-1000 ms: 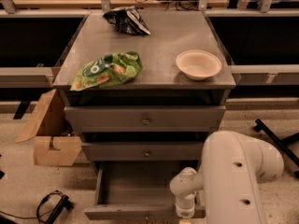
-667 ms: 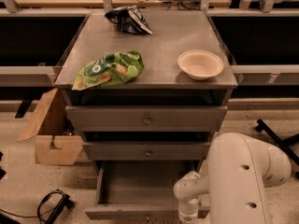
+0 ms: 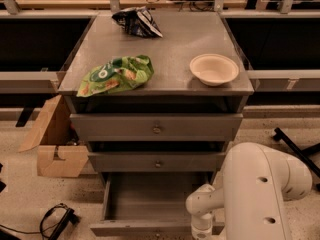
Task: Open bottom drawer
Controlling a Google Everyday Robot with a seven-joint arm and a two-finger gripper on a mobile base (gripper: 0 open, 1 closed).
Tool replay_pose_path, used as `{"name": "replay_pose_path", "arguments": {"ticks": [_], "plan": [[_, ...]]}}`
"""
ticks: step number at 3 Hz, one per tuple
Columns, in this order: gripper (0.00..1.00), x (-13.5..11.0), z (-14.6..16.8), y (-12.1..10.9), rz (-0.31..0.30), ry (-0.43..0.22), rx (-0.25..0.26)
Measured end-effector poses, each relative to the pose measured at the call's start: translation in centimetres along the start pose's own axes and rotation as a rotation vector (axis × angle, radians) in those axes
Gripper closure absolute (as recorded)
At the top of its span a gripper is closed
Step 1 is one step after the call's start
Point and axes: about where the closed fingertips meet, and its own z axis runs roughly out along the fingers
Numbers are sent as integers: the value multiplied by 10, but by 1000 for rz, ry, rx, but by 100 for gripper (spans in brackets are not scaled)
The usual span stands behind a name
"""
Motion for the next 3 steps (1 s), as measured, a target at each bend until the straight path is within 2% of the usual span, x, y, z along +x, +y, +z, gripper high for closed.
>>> {"name": "replay_pose_path", "arguments": {"ticks": [1,3], "plan": [[100,-1,-1,0,1,-2,-1],[100,-2,-1,5,16,-15,-18]]}}
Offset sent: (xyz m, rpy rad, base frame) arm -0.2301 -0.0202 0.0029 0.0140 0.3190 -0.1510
